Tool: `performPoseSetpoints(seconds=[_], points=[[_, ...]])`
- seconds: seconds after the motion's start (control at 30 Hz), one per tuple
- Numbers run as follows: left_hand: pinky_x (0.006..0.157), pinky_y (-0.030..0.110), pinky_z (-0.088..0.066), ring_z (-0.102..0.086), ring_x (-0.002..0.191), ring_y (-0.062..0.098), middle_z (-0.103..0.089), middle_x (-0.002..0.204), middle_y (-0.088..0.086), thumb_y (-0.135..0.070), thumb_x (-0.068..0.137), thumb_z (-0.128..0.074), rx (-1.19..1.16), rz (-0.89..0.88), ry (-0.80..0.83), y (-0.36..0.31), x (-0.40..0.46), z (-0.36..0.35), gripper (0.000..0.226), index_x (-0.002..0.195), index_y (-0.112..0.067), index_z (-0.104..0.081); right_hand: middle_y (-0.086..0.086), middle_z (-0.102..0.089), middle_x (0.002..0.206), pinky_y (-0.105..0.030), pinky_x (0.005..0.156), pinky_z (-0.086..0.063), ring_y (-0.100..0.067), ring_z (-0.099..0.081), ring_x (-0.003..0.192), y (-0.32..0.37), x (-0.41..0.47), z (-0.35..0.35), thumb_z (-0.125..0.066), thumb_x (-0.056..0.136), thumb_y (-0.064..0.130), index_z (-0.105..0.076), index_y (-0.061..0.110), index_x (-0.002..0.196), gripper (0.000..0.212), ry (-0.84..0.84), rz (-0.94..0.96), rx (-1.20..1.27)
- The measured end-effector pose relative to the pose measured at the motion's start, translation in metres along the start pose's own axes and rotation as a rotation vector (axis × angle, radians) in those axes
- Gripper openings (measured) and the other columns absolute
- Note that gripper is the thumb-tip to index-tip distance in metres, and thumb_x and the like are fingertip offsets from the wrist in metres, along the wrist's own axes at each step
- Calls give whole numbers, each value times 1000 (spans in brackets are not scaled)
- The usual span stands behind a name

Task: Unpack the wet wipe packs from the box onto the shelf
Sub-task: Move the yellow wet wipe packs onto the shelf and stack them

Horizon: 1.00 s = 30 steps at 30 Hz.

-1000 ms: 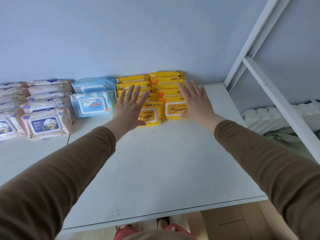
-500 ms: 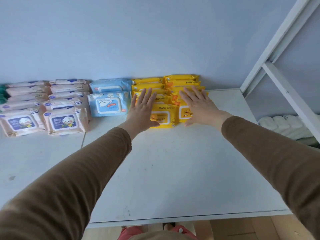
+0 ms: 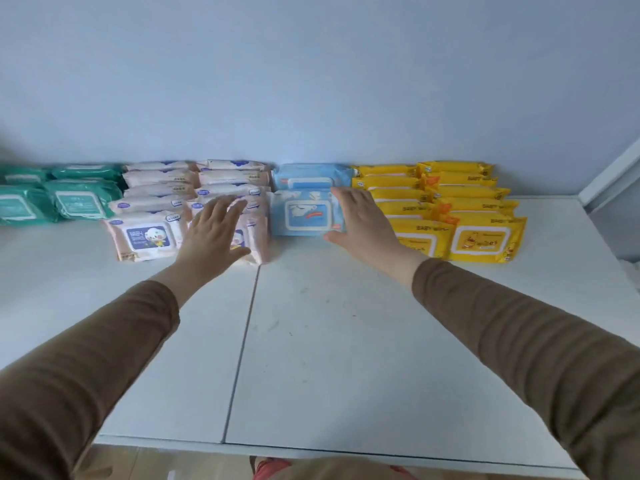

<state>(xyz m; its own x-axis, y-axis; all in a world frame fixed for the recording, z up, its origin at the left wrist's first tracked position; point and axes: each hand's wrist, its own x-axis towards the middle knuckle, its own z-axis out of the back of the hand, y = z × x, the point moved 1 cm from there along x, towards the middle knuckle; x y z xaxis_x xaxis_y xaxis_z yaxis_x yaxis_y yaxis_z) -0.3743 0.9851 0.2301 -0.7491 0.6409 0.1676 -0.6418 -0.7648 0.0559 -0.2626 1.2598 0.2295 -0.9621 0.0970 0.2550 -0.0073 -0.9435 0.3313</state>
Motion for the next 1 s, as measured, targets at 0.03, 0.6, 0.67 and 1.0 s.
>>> performPoseSetpoints(seconds=[0.03,0.6,0.67,1.0], points=[[113,57,-25,-30,139,34,-33,151,10,-41,73,-81,11,1,15,14,0,-3,94,149,-14,-32,-12,-48,142,-35,110,-30,-31,-42,129,10,12,-9,-78,75,41,-39,6,145,88,-3,-17,-40],[121,47,-10,2,152,26,5,166,4,-65,91,-42,-27,-172,91,70,18,-40,94,157,-20,7,-7,-43,145,-50,120,-14,-29,-34,138,59,54,-58,-71,78,55,-34,15,146,87,9,-331,-409],[122,46,-9,4,152,24,4,166,3,-63,91,-44,-105,-176,15,77,5,-36,92,158,-20,3,-6,-38,152,-48,119,-15,-28,-30,143,76,52,-56,-73,78,49,-34,15,149,88,-83,-296,-327],[121,47,-14,-8,151,31,-13,164,10,-49,84,-69,51,-84,-12,229,-41,-46,98,158,-23,-11,-10,-37,149,-40,112,-32,-29,-35,136,162,23,-127,-87,67,46,-24,8,151,111,-102,-552,377]])
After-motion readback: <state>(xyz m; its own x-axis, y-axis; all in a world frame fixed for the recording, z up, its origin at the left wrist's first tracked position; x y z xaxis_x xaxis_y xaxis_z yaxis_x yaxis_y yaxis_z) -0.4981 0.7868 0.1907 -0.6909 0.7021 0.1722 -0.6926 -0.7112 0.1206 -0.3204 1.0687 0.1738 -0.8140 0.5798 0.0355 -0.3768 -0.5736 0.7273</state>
